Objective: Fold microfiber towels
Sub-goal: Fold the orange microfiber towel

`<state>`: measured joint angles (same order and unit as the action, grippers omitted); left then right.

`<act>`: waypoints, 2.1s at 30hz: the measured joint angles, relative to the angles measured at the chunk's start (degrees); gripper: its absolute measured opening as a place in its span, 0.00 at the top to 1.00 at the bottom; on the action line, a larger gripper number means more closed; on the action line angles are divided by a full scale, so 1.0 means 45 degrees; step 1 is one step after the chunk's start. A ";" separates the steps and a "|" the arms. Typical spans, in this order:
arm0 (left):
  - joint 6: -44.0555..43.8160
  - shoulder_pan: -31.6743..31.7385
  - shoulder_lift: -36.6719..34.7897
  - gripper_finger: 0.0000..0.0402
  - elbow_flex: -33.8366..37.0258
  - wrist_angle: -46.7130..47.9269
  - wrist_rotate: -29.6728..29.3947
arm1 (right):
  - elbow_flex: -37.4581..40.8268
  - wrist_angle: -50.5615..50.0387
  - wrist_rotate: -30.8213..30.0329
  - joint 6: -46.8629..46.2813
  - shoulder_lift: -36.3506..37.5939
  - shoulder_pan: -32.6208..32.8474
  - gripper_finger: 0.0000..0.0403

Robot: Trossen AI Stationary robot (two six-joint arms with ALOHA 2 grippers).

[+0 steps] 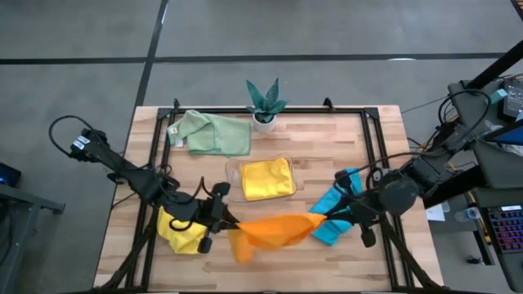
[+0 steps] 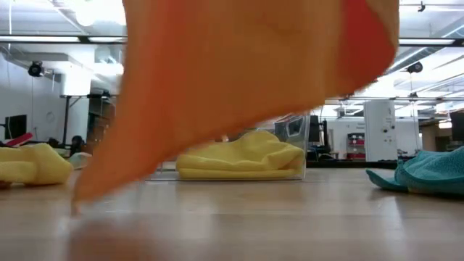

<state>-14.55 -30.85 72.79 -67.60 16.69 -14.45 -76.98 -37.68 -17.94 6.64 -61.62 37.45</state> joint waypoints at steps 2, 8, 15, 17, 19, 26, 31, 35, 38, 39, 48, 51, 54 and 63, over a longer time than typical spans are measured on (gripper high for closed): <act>-0.0519 0.0000 -0.0226 1.00 0.0008 0.0886 0.0002 | 0.0190 -0.0137 -0.0046 -0.0133 -0.0036 0.0000 0.98; -0.1033 -0.0005 -0.0712 1.00 0.0022 0.1247 0.0059 | 0.0404 -0.0343 -0.0049 -0.0132 -0.0454 0.0005 0.98; -0.1968 -0.0519 0.0792 1.00 0.0105 0.0972 0.0409 | 0.1282 -0.0988 0.0405 -0.1260 -0.1412 0.0010 0.98; -0.2257 -0.0656 0.1548 1.00 0.0105 0.0854 0.0825 | 0.1702 -0.0950 0.1001 -0.1447 -0.1797 0.0005 0.98; -0.2673 -0.0717 0.2250 1.00 0.0100 0.0314 0.1315 | 0.2054 -0.0861 0.1575 -0.1769 -0.2160 0.0010 0.98; -0.3409 -0.0790 0.4624 1.00 0.0036 -0.2000 0.3376 | 0.3163 0.0307 0.3749 -0.2878 -0.3267 0.0010 0.98; -0.4681 -0.0801 0.5594 1.00 0.0062 -0.2613 0.4226 | 0.3905 0.1886 0.4739 -0.3336 -0.3674 0.0006 0.98; -0.5054 -0.0797 0.6061 1.00 0.0067 -0.2600 0.4844 | 0.4417 0.2586 0.4798 -0.4003 -0.3790 -0.0036 0.93; -0.5211 -0.0784 0.6060 1.00 0.0049 -0.2651 0.5041 | 0.4716 0.2554 0.4790 -0.4828 -0.3915 -0.0103 0.87; -0.5285 -0.0775 0.5993 1.00 0.0103 -0.2611 0.5058 | 0.4813 0.2566 0.4769 -0.5072 -0.3941 -0.0156 0.84; -0.5398 -0.0539 0.5675 0.96 0.0144 -0.2261 0.4998 | 0.5506 0.2904 0.3461 -0.5746 -0.3866 -0.0618 0.61; -0.5693 -0.0458 0.5675 0.87 0.0145 -0.2278 0.4978 | 0.5640 0.3824 0.1883 -0.5347 -0.3843 -0.0780 0.58; -0.6025 -0.0471 0.5675 0.76 0.0158 -0.2263 0.4995 | 0.6070 0.5356 0.1635 -0.4556 -0.3915 -0.1042 0.59; -0.5671 -0.0384 0.5650 0.53 0.0158 -0.1432 0.4816 | 0.7128 0.8456 0.1620 -0.4027 -0.5079 -0.1867 0.71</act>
<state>-40.07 -32.58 98.21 -66.89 10.24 7.23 -44.91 0.37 -10.66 -11.48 -84.48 29.05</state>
